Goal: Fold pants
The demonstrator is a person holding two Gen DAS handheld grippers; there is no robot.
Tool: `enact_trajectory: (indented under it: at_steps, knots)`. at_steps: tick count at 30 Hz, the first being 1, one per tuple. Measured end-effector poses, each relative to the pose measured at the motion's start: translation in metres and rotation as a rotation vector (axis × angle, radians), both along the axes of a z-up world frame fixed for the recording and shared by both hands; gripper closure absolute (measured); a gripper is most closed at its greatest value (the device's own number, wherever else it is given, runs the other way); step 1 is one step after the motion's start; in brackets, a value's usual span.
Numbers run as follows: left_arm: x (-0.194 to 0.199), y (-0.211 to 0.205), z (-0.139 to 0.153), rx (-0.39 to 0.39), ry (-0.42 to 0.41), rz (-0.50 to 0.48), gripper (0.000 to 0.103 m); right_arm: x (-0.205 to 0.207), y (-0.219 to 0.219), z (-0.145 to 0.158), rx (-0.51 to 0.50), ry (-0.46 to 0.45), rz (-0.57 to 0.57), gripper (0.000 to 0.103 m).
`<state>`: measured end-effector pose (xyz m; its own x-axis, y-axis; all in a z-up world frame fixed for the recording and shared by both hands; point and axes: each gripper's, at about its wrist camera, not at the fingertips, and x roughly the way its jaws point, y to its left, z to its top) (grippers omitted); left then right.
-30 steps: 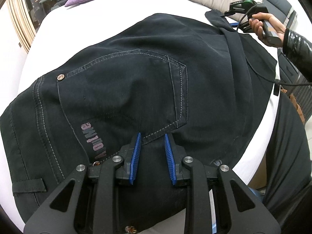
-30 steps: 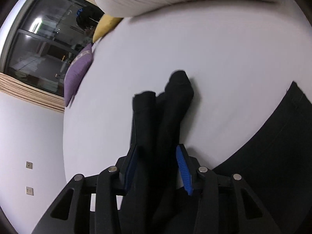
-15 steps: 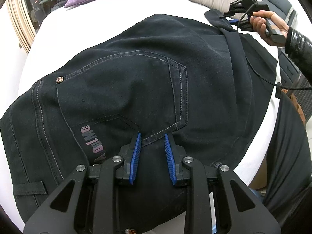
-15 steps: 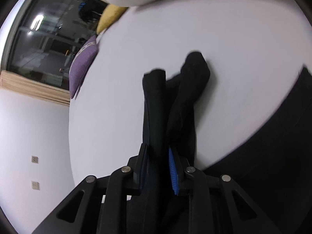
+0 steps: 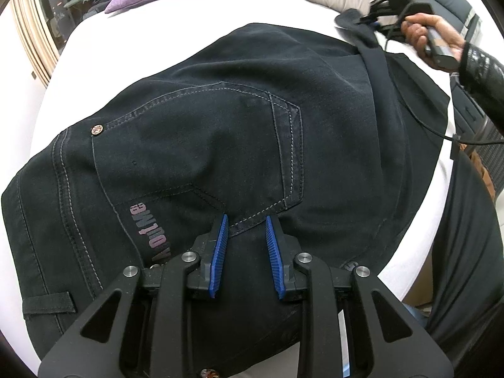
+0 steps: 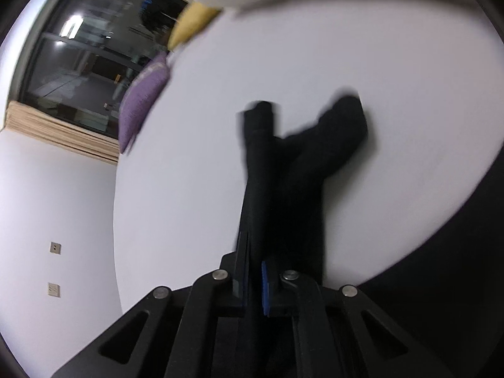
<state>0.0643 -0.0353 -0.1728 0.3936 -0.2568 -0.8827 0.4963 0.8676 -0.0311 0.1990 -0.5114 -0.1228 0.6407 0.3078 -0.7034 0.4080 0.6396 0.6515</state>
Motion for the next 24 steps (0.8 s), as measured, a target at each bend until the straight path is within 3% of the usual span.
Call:
enact_trajectory:
  at_steps: [2, 6, 8, 12, 15, 17, 19, 22, 24]
  knots:
    - [0.000, 0.000, 0.000, -0.002, 0.000, -0.002, 0.079, -0.026, -0.013, 0.016, 0.005, -0.044, -0.059, 0.097]
    - [0.000, 0.001, 0.000, -0.007, -0.002, -0.003, 0.079, -0.117, -0.048, 0.034, 0.000, -0.095, -0.220, 0.097]
    - [-0.001, 0.001, -0.001, -0.005, -0.005, -0.006, 0.079, -0.155, -0.059, 0.022, 0.009, -0.072, -0.289, 0.097]
    - [-0.001, 0.001, -0.001, -0.002, -0.004, -0.009, 0.079, -0.211, -0.073, -0.035, 0.103, 0.043, -0.394, 0.096]
    - [-0.001, -0.001, 0.000, 0.003, 0.000, -0.008, 0.079, -0.220, -0.074, -0.046, 0.152, 0.009, -0.422, 0.090]
    - [-0.001, -0.003, 0.000, 0.008, -0.001, -0.004, 0.079, -0.221, -0.079, -0.044, 0.199, -0.026, -0.424, 0.064]
    - [-0.002, -0.005, 0.000, 0.012, -0.003, 0.002, 0.079, -0.221, -0.084, -0.033, 0.149, -0.035, -0.433, 0.055]
    - [-0.003, -0.007, -0.001, 0.016, -0.008, 0.009, 0.079, -0.212, -0.085, -0.020, 0.056, 0.023, -0.407, 0.058]
    - [-0.005, -0.006, -0.001, 0.017, -0.012, 0.009, 0.079, -0.205, -0.083, -0.017, 0.044, 0.044, -0.367, 0.075]
